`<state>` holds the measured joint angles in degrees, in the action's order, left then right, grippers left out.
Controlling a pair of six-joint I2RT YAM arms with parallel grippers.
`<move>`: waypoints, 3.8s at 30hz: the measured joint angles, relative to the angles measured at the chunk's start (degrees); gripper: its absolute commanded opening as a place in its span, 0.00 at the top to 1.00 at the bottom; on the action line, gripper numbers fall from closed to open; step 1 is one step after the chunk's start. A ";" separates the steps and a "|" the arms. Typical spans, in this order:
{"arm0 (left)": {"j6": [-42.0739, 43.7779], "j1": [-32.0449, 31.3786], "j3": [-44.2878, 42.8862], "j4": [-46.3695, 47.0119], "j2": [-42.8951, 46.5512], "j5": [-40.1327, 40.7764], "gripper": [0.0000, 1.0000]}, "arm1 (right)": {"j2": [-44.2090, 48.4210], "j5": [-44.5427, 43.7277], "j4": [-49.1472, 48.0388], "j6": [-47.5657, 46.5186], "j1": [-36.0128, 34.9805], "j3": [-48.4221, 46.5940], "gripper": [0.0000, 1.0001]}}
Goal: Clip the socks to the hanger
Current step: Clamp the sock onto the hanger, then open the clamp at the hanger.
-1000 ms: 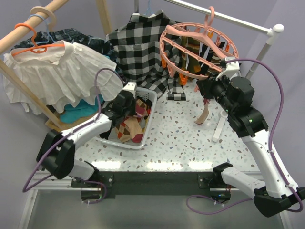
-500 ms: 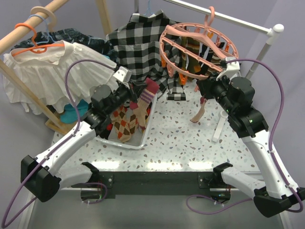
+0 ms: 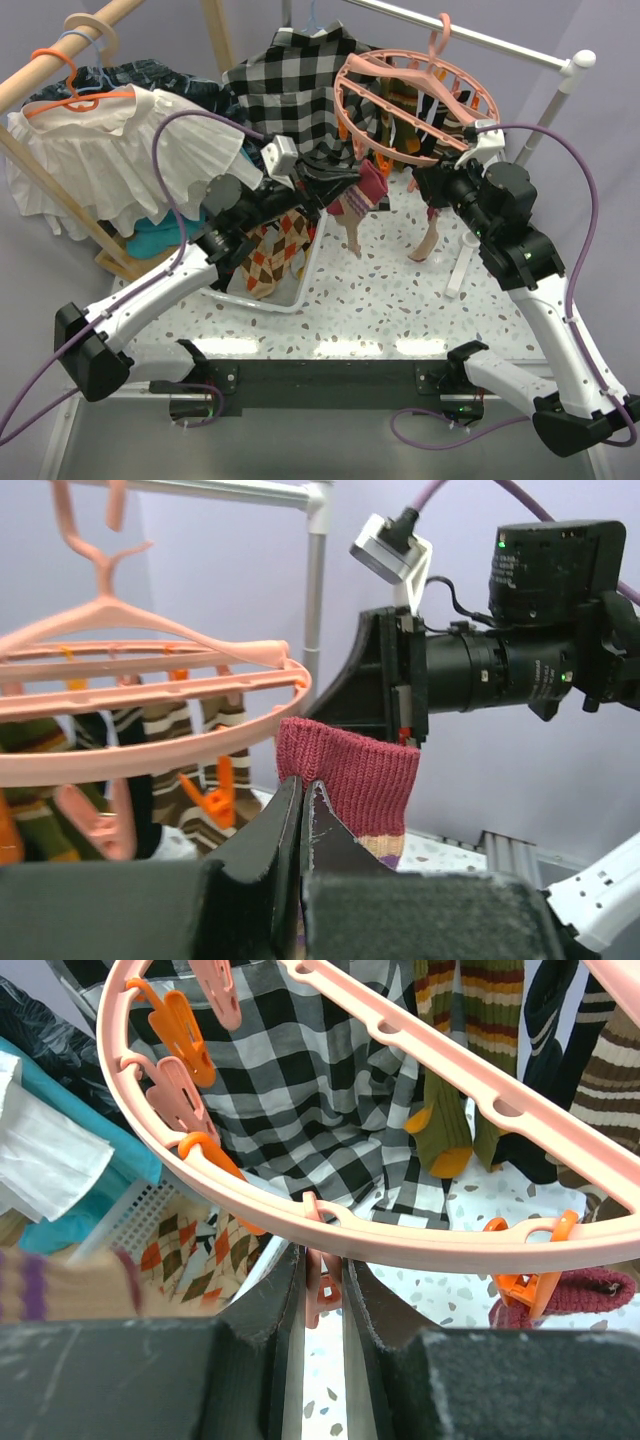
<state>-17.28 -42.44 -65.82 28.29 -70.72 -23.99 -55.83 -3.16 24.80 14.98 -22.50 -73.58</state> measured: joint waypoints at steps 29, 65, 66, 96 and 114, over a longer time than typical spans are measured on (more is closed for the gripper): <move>-16.81 -4.92 6.14 23.87 -24.79 1.03 1.00 | 2.27 2.51 -2.23 0.81 0.00 1.51 0.85; -27.19 -3.37 -0.09 33.99 -28.94 3.13 0.98 | 2.29 4.83 -4.02 0.48 -0.07 2.86 0.29; -27.28 -3.37 -0.09 34.12 -28.94 3.10 0.95 | 2.29 4.81 -4.02 0.44 -0.04 2.89 0.27; -6.47 -2.12 6.45 26.12 -20.22 2.86 0.21 | 3.08 -12.02 -1.64 -0.85 -0.07 3.21 0.16; -5.75 -1.44 -3.23 27.15 -28.48 -3.21 0.37 | 4.11 -11.72 -1.68 -2.43 -0.04 3.21 0.16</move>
<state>-23.03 -43.88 -69.06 55.44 -99.20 -27.20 -51.72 -14.87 23.11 12.56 -22.55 -70.37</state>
